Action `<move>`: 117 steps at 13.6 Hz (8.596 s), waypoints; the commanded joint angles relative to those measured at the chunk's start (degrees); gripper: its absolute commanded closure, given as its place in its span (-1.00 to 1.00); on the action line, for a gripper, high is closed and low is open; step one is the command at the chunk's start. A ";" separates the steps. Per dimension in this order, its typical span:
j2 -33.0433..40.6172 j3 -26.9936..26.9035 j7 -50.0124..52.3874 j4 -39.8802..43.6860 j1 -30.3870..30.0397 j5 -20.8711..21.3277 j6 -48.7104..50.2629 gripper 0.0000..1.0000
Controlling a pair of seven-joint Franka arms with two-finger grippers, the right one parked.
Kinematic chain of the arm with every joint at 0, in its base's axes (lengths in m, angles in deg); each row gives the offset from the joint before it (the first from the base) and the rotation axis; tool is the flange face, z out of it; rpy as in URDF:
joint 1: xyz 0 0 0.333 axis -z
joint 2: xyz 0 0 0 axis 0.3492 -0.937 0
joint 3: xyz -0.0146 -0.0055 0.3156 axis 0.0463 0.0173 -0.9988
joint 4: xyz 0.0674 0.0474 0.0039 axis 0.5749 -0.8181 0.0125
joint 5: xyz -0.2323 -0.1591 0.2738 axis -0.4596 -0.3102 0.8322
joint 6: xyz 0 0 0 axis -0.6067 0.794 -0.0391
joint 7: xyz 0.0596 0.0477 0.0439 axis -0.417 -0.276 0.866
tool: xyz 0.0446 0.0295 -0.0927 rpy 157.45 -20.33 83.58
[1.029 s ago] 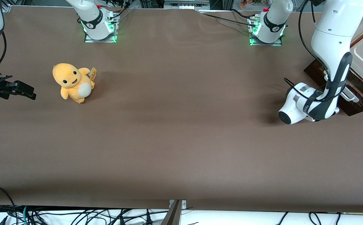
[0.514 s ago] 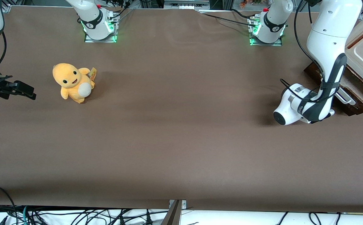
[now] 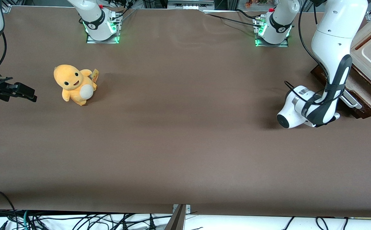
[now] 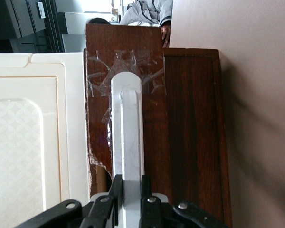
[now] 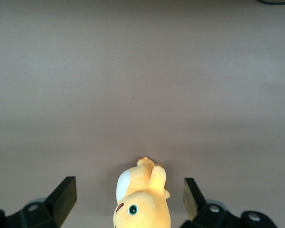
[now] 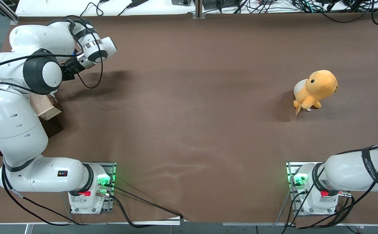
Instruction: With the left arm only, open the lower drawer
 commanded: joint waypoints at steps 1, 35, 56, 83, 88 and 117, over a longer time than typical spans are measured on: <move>-1.04 0.12 -2.65 3.50 2.08 -0.44 1.87 0.78; 4.92 0.21 -28.63 14.38 2.53 -15.79 2.57 -1.00; 36.48 -0.14 -60.03 17.84 1.91 -59.85 -6.99 -1.00; 38.86 -0.76 -54.94 9.92 1.91 -59.85 -16.50 -1.00; 38.86 -0.76 -54.94 10.00 2.00 -60.20 -16.50 -1.00; 36.84 -2.70 -54.76 11.85 1.83 -60.73 -16.15 -1.00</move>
